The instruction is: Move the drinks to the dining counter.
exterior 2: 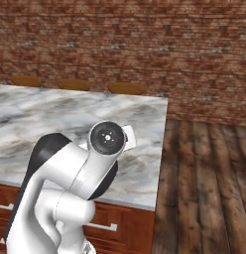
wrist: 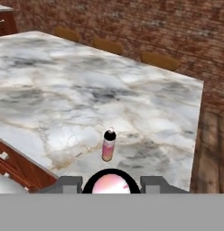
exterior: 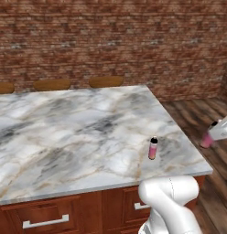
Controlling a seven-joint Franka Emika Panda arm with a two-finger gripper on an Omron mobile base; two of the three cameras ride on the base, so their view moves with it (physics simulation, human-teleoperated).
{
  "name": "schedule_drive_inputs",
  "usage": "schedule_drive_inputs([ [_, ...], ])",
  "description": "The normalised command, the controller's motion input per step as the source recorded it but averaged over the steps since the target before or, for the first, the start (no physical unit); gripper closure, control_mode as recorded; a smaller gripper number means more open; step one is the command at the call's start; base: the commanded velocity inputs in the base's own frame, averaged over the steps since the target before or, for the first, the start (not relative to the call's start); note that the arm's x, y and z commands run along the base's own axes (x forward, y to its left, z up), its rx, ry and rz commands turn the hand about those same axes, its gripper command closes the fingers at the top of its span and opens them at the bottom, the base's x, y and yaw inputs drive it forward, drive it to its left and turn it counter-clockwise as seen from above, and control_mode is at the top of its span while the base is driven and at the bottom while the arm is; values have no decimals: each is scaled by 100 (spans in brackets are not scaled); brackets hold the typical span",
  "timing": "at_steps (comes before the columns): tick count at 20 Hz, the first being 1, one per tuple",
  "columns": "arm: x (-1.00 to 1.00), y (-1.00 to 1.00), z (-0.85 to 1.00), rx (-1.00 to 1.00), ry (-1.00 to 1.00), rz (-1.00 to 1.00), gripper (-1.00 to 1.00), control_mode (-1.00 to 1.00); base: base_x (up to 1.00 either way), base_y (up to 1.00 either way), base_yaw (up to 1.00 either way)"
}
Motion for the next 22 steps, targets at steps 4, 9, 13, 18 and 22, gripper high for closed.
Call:
schedule_drive_inputs([
  [4,11,0,-24,0,-4,0,100,-100,0,0,0],
  [9,5,-1,-23,0,0,0,100,-100,0,0,0],
  [13,9,-1,-25,0,2,0,100,-100,0,0,0],
  [18,18,-3,-24,0,1,0,100,-100,0,0,0],
  [22,21,-6,-22,0,0,0,100,-100,0,0,0],
])
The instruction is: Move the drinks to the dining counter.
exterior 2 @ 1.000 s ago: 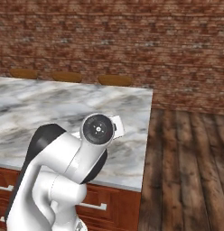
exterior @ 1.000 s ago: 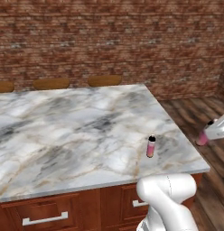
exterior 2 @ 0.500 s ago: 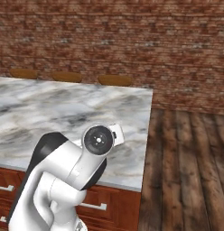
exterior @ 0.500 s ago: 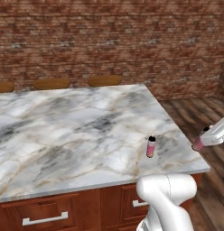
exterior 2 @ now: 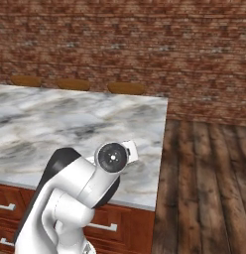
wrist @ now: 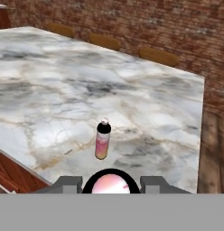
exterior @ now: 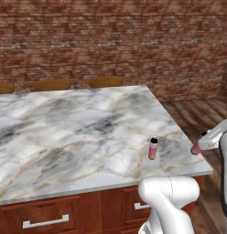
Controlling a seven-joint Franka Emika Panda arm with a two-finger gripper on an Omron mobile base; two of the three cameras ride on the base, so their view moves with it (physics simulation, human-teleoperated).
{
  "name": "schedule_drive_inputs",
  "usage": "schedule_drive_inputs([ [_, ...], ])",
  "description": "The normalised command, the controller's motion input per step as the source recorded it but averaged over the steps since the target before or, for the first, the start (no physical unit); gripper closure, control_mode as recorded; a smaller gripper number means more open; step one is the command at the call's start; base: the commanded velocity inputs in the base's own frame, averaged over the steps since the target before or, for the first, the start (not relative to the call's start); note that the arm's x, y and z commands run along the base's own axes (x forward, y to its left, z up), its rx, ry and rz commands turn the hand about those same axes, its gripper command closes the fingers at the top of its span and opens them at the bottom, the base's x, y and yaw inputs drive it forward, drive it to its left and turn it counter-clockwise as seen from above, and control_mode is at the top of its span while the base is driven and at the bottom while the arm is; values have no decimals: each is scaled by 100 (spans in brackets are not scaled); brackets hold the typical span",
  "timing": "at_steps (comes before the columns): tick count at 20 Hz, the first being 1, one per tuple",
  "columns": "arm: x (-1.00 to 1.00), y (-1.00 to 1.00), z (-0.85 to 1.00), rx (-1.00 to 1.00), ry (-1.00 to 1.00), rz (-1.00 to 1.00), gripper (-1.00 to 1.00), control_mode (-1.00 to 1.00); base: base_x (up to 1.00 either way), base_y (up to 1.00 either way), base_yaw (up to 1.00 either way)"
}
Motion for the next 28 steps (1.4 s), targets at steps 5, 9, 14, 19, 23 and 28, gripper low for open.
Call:
schedule_drive_inputs([
  [5,21,-5,-22,0,0,0,100,-100,0,0,0],
  [9,24,-3,-23,0,0,0,100,-100,0,0,0],
  [14,25,0,-25,0,0,0,100,-100,0,0,0],
  [19,23,0,-27,0,0,0,100,-100,0,0,0],
  [23,21,0,-26,0,0,0,100,-100,0,0,0],
  [28,19,0,-24,0,0,0,100,-100,0,0,0],
])
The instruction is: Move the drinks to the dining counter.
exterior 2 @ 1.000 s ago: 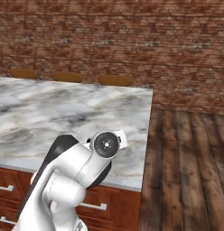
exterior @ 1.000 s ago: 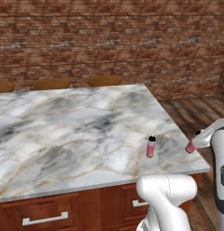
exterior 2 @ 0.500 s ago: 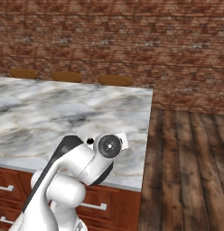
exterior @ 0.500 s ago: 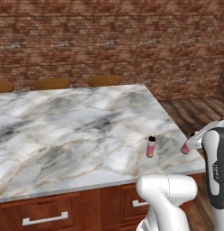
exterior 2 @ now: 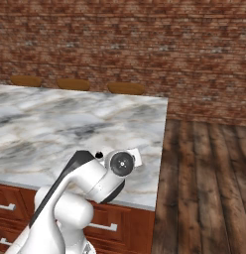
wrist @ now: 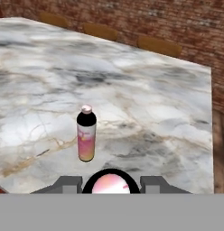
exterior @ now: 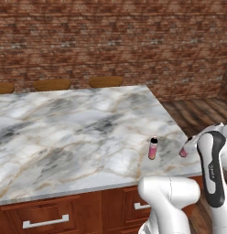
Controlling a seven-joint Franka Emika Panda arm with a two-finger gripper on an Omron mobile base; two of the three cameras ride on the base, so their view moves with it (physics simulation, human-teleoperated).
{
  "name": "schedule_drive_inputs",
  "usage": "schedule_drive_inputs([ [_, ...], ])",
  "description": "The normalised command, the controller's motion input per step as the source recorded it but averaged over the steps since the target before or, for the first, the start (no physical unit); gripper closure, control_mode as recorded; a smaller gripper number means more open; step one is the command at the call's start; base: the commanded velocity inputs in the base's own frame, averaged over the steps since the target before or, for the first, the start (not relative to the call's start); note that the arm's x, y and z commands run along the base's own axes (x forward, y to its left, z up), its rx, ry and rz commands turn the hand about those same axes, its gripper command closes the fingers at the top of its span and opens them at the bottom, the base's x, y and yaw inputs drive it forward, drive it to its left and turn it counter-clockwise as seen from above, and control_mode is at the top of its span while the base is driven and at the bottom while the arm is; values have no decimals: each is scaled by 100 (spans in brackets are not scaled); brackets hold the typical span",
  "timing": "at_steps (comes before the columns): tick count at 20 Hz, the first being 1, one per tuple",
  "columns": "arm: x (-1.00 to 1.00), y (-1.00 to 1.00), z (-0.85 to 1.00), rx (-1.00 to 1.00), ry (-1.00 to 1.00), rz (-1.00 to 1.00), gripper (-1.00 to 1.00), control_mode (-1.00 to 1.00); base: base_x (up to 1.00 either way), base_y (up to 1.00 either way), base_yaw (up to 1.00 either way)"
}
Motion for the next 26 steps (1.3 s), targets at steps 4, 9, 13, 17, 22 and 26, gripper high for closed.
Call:
schedule_drive_inputs([
  [4,16,0,-22,0,0,0,100,-100,0,0,0],
  [9,15,0,-23,0,0,0,100,-100,0,0,0],
  [13,14,0,-22,0,0,0,100,-100,0,0,0],
  [17,14,0,-22,0,0,0,100,-100,0,0,0],
  [22,13,0,-22,0,0,0,100,-100,0,0,0],
  [26,13,0,-24,0,1,0,100,-100,0,0,0],
])
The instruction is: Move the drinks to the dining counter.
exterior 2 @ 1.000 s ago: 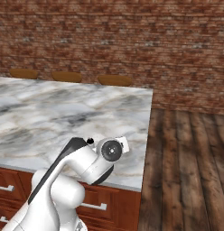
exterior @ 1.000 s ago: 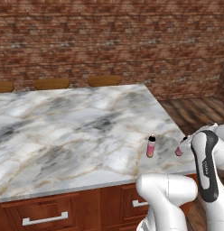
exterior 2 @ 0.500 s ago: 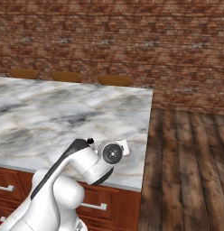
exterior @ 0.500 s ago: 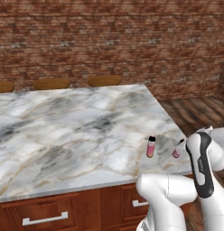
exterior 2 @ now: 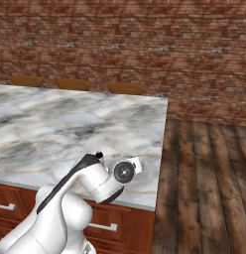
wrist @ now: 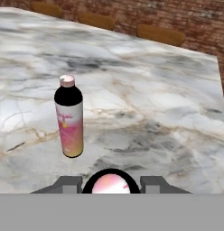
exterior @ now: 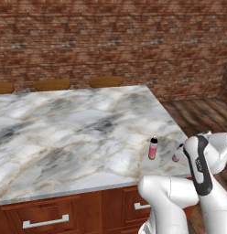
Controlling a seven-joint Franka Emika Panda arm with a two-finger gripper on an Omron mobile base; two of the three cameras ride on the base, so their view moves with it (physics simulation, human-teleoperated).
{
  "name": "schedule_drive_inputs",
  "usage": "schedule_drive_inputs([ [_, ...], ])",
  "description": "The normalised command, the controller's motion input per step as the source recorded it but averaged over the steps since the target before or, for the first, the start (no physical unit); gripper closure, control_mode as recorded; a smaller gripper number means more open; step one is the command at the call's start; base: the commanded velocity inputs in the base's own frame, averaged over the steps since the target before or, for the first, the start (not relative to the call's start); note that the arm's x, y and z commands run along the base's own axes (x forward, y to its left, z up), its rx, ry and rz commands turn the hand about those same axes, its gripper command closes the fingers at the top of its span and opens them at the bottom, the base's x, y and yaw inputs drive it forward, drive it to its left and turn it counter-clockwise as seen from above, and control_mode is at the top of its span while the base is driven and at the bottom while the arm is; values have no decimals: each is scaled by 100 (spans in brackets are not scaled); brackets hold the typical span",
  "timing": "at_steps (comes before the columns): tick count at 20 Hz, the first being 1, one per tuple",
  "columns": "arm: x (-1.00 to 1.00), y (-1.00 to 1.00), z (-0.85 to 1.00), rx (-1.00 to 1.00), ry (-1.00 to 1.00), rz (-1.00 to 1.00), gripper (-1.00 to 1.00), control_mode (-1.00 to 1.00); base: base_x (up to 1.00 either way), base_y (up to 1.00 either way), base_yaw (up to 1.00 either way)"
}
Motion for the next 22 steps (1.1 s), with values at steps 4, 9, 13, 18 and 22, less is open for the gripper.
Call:
schedule_drive_inputs([
  [4,12,0,-23,0,1,0,100,-100,0,0,0],
  [9,11,0,-21,0,1,0,100,-100,0,0,0],
  [13,5,0,-16,0,1,0,100,-100,0,0,0],
  [18,5,0,-17,0,0,0,100,-100,0,0,0],
  [22,5,0,-24,0,0,0,100,-100,0,0,0],
])
